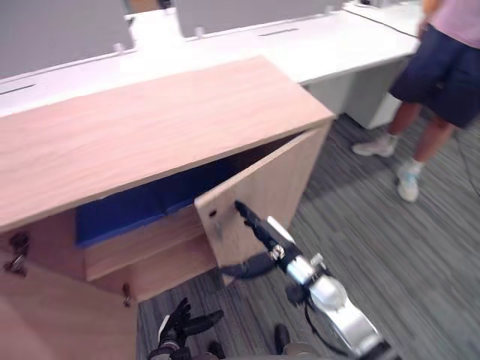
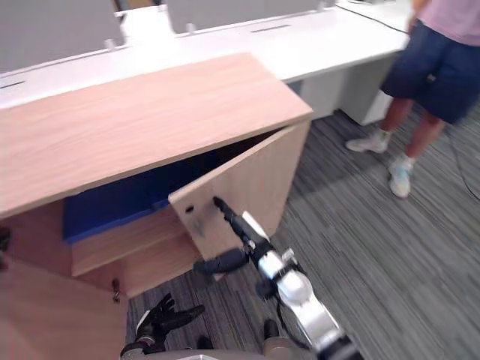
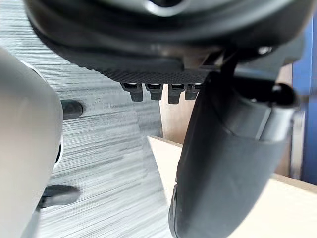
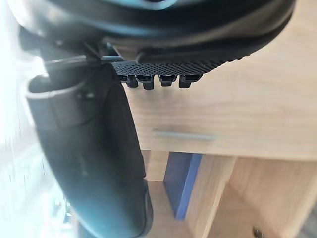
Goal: Walk over to the cabinet, pick up the folder, carry it to the office cabinet, place the folder inside the office cabinet, then close the office cabinet door
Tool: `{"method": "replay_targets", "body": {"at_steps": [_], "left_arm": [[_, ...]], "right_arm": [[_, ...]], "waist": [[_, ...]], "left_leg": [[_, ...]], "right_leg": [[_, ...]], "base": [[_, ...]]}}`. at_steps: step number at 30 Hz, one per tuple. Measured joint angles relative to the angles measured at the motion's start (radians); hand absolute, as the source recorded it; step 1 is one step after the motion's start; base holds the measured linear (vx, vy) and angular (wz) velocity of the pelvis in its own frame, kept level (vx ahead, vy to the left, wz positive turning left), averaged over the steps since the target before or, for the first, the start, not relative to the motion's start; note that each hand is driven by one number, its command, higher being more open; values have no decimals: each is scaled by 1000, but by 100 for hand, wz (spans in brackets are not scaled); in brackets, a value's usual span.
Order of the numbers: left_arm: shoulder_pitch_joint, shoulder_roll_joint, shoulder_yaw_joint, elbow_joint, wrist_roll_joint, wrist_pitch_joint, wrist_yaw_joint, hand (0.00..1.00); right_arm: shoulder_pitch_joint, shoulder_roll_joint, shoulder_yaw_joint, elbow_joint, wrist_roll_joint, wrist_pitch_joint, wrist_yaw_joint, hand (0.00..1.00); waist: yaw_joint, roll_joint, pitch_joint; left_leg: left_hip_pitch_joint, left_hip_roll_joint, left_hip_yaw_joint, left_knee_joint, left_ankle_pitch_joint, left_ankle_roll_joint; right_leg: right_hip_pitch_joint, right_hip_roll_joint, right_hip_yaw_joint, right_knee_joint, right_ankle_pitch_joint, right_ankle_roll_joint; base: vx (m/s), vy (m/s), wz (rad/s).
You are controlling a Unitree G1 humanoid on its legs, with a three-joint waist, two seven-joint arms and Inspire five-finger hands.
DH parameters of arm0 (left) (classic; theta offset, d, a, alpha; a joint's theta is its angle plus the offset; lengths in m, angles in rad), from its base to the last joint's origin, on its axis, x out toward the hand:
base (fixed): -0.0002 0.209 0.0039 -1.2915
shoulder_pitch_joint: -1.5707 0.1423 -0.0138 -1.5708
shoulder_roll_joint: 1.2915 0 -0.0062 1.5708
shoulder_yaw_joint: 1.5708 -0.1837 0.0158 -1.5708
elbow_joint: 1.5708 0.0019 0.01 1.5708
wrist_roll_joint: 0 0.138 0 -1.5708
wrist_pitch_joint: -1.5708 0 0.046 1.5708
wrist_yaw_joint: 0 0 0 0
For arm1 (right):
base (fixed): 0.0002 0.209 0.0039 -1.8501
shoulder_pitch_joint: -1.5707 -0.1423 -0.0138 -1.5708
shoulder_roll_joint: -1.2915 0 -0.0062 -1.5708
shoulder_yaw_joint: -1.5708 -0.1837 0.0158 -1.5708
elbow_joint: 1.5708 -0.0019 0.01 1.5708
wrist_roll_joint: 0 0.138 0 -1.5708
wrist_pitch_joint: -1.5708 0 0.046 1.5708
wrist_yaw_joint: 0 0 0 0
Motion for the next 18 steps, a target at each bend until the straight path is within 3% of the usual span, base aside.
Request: {"method": "replay_targets", "body": {"at_steps": [2,4,9,13,18], "left_arm": [[0,0,13,-17,-1,2,13,100],[16,3,38,-35,-7,1,22,100],[61,25,54,-82,-22,5,41,100],[134,24,75,-144,-24,9,53,100],[205,11,176,-232,-84,9,56,100]], "right_arm": [[-82,32,-54,102,-23,-4,-59,100],[-57,30,-113,151,-28,-71,-120,100],[-78,37,-272,253,-19,-71,-226,100],[-37,35,-359,257,7,-85,-254,100],[147,62,-403,322,16,-49,-197,100]], "waist": [[27,0,0],[25,-5,3],[51,-3,7],[72,-6,8],[146,-4,14]], "left_leg": [[-26,-10,-59,0,14,5],[-40,-15,-116,0,29,6],[-99,-32,-292,-1,44,-6],[-157,-49,-392,-1,43,-8],[-191,-86,-523,0,44,-13]], "right_leg": [[5,-9,-58,-1,-5,2],[22,-17,-116,-1,-10,6],[43,-27,-277,-9,-40,2],[45,-32,-371,-38,-42,3],[80,-49,-501,-26,-61,19]], "base": [[-32,20,91],[-37,14,76],[-133,-14,81],[-108,-21,81],[-14,6,107]]}}
